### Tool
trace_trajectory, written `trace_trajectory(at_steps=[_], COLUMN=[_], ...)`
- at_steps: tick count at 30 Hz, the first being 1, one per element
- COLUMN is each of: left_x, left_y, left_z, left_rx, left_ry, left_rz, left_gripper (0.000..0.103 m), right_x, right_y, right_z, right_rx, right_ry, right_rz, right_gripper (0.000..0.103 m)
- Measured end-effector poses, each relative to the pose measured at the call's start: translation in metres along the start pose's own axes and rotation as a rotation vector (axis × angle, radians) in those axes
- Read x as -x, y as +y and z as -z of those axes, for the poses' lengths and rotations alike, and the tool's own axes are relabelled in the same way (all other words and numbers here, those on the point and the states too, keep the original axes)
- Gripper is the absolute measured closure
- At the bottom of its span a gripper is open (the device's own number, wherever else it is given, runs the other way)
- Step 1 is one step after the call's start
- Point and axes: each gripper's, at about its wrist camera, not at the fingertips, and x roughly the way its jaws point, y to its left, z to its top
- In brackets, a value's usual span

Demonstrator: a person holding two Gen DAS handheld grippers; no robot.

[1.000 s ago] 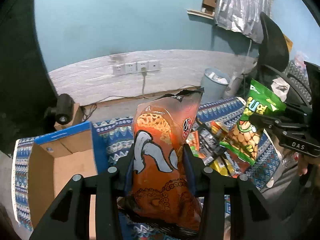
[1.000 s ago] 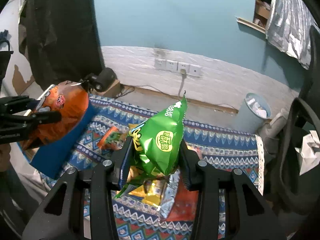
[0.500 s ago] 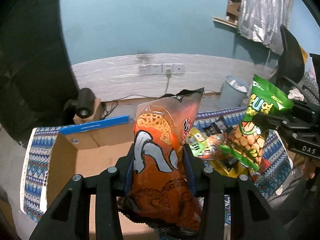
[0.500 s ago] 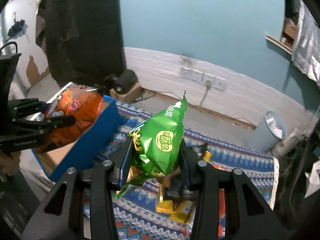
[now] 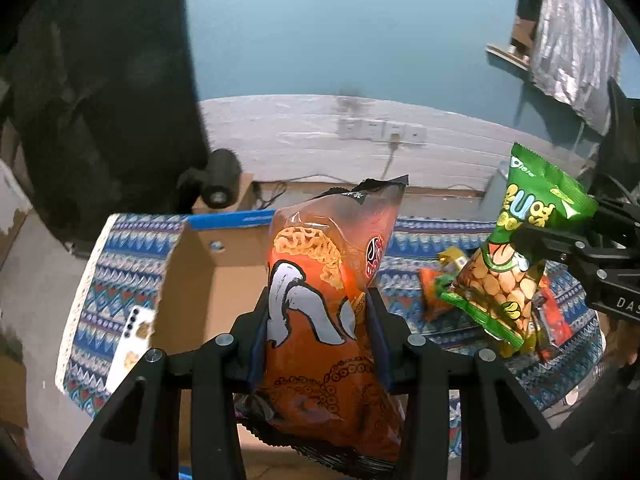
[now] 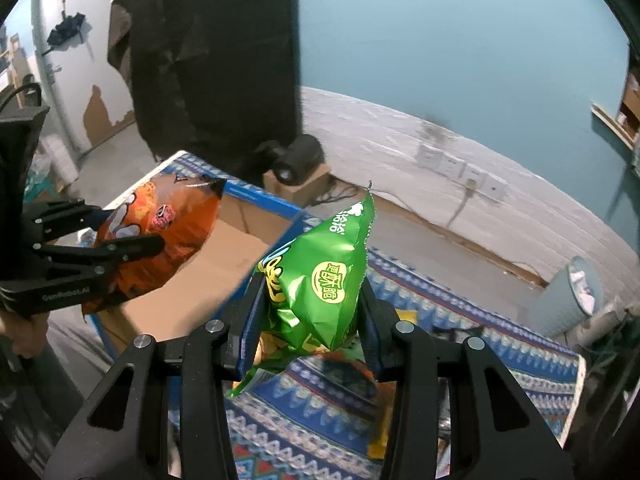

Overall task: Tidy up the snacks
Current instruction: 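Lift orange puff bag with left tool while right tool lifts green peanut bag toward box, then open both tools to drop the orange and green bags into the box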

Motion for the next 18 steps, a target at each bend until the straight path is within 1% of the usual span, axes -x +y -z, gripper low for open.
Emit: trace_trajectory(at_steps=[5,11,14,18], left_x=[-0.001,-0.005,-0.010,-0.017], left_y=[0.025,0.046,0.054,0.059], left_z=[0.006,0.015,0.018,0.021], left_rx=[0.027,0.067,0.084,0.102], left_ry=[0.006,0.027,0.049,0.087], left_rz=[-0.051,-0.087,-0.103,-0.113], left_gripper=[0.059,0.059,0.059,0.059], right_x=[-0.022,-0.049,-0.063,-0.078], right_y=[0.026,0.057,0.073,0.084], right_z=[-0.012,-0.021,-0.022,-0.021], right_rx=[0.029,0.057,0.075,0.084], right_ry=[0.018,0.060,0.087,0.128], right_rz=[-0.058,-0.127,-0.150,-0.175], right_gripper=[0.062,0.062,0.062,0.062])
